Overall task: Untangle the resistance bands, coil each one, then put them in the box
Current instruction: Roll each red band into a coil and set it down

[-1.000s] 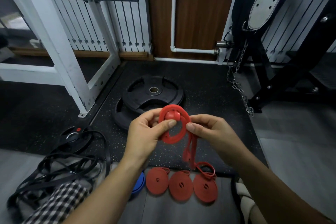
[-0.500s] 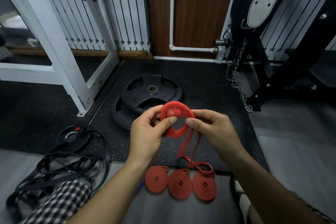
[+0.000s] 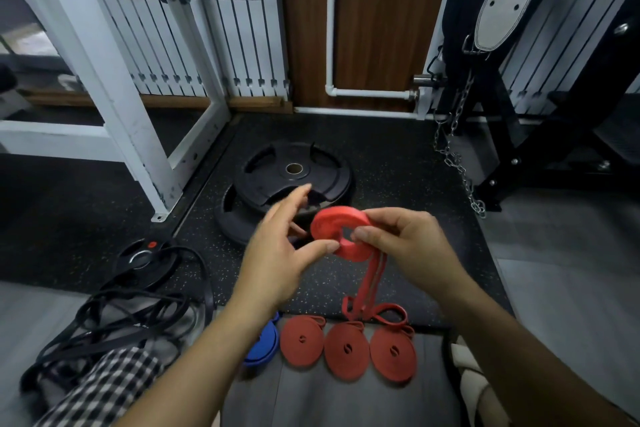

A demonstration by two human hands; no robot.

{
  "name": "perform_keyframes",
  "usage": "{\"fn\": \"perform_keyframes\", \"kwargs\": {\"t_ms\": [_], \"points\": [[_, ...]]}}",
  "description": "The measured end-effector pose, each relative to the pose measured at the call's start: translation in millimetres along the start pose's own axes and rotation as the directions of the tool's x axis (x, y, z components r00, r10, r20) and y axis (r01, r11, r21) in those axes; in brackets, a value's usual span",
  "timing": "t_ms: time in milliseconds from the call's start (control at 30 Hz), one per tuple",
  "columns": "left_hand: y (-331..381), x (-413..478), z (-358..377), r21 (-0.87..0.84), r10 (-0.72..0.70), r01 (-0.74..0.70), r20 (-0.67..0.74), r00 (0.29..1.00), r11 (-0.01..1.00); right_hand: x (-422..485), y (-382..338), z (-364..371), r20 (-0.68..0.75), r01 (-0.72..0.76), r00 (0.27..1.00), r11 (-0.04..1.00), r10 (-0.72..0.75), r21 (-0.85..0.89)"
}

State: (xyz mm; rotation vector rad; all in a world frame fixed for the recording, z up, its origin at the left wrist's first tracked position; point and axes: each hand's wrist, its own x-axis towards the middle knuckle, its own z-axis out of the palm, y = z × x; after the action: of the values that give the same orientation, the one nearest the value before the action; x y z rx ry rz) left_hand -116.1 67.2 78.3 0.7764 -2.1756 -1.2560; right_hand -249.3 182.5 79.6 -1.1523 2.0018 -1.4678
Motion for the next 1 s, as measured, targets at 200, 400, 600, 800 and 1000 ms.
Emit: {"fn": "perform_keyframes", "kwargs": {"t_ms": [200,400,600,800,1000], "points": [[-1,4,-8,0.328,0.154,-0.201,0.162,0.975,0.923,-6,0,12,0.137,0.195,0.979,0.895,-0.152,-0.402],[-1,5,-12,-0.132,0.032,-0.025,0.055,0.998,0.991,2,-4,3,0.149,0.012,0.989,1.0,-0.008,-0.023],[3,6,-8,-0.518,-0.15,0.087,-0.082,0.985,0.851,-1,3,1,0.149,-0.143,0.983,0.965,0.111,0.221],[4,-1,6,-0.66,-0.26,0.13,-0.102,0.96,0.74,-9,0,18,0.065,-0.15,0.989,0.839,0.136,0.523],[0,-8,19,-0.727,-0.374,0.197,-0.088,0.923,0.657,-10,-3,29,-0.008,-0.143,0.984,0.816,0.177,0.56]]}}
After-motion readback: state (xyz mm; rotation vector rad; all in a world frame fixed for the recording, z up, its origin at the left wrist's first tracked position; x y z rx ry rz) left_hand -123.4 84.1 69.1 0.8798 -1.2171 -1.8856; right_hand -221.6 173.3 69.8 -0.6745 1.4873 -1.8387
